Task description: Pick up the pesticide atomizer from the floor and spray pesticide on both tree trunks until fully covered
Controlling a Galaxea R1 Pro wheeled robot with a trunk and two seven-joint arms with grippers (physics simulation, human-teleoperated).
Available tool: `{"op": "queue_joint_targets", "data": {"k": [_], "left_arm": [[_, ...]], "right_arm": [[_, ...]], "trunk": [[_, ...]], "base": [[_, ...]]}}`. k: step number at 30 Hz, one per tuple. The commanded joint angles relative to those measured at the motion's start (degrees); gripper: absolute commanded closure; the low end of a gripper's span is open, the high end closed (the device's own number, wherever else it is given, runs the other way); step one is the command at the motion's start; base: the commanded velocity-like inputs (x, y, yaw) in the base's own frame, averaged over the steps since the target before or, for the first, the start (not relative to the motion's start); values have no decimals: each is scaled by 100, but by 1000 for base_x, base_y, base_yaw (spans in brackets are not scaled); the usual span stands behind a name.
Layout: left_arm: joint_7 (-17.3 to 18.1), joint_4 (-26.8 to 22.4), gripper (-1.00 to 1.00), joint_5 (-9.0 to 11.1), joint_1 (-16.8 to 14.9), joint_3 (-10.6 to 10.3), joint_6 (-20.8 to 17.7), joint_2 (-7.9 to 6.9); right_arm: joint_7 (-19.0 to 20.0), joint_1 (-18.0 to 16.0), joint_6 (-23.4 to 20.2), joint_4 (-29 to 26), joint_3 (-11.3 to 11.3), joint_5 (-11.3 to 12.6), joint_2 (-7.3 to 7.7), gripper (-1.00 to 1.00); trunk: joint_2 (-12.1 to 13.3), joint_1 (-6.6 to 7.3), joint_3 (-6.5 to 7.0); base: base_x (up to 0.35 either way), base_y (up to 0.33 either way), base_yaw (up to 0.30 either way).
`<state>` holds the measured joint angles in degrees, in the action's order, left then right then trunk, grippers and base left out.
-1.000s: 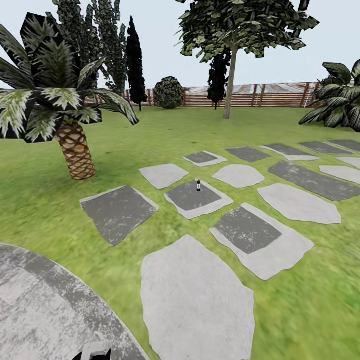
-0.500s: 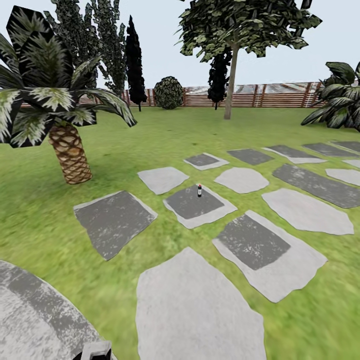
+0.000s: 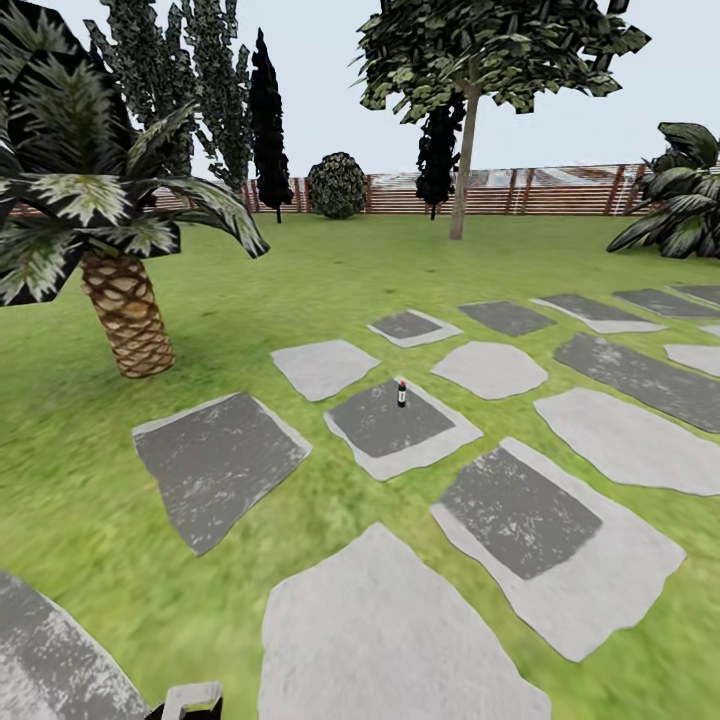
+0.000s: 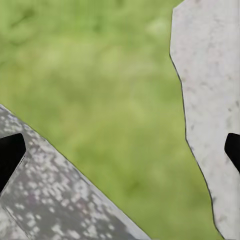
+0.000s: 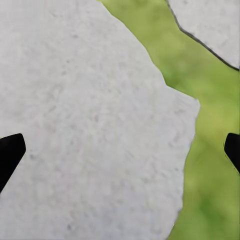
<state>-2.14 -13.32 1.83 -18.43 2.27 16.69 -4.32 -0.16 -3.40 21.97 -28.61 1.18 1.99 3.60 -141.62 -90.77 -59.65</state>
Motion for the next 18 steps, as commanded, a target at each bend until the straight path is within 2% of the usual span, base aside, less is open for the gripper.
{"op": "queue_joint_targets", "data": {"k": [1, 18], "left_arm": [[3, 5, -100, 19, -3, 10, 19, 1], [3, 5, -100, 19, -3, 10, 19, 1]], "right_arm": [[-2, -3, 18, 4, -3, 20, 0, -100], [-2, -2, 18, -4, -4, 20, 0, -100]], "trunk": [[-2, -2, -5], [-2, -2, -5]], "base": [[338, 0, 0], [338, 0, 0]]}}
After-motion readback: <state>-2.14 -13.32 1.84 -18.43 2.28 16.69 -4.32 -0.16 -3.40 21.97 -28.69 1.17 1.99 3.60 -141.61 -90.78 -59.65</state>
